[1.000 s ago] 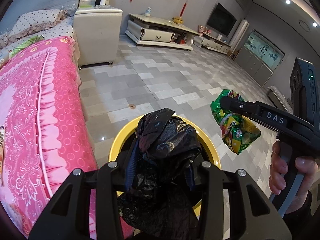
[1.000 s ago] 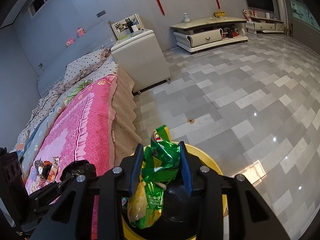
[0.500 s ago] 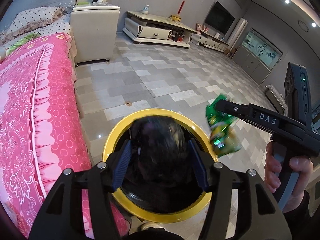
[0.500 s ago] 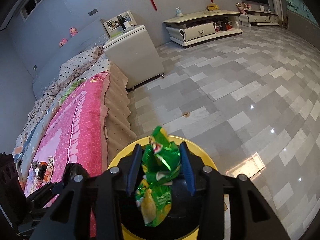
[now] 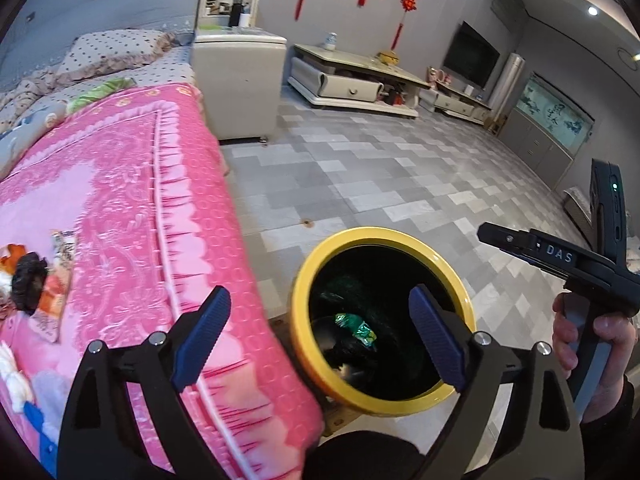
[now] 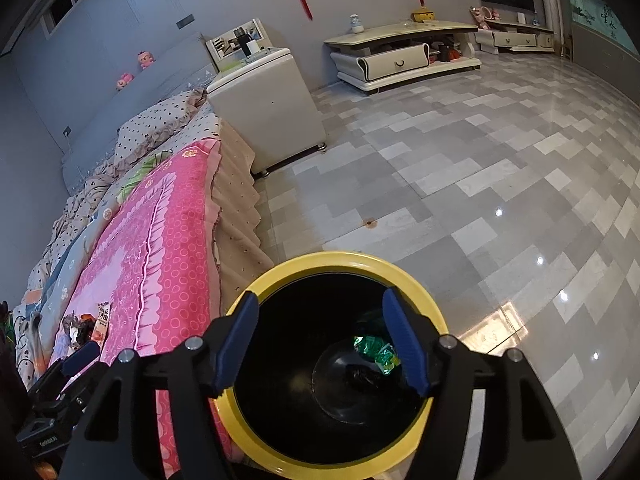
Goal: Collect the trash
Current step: 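Open both tools to drop the black bag and green wrapper into the bin, then move both tools back over the bed toward the remaining trash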
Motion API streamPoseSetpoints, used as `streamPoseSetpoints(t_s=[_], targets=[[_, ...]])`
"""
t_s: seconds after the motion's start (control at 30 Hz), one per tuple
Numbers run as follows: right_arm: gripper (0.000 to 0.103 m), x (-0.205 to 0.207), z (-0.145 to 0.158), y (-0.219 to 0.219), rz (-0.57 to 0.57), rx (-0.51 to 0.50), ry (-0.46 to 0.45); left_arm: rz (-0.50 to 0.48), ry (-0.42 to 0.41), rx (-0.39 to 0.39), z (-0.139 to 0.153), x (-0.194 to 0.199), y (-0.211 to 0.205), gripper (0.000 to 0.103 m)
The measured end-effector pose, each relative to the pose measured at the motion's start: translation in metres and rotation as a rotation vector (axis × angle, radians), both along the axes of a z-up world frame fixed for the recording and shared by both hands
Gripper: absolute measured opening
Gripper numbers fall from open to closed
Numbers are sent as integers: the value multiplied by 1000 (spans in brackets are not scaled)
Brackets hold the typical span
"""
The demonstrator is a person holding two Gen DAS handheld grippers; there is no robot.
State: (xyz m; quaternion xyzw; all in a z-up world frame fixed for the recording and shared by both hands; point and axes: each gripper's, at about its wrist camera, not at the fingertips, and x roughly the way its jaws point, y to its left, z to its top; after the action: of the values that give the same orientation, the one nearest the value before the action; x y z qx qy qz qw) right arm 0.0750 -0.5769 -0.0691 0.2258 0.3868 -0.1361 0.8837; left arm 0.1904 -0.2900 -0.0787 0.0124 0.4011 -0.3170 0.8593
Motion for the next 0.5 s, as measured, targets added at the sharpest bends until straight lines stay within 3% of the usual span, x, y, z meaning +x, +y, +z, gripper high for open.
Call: streamPoseSetpoints(t_s=[0.5], targets=[[68,18,45,97,200,-34,-73,181,-105,-2,41,-17,118,89]])
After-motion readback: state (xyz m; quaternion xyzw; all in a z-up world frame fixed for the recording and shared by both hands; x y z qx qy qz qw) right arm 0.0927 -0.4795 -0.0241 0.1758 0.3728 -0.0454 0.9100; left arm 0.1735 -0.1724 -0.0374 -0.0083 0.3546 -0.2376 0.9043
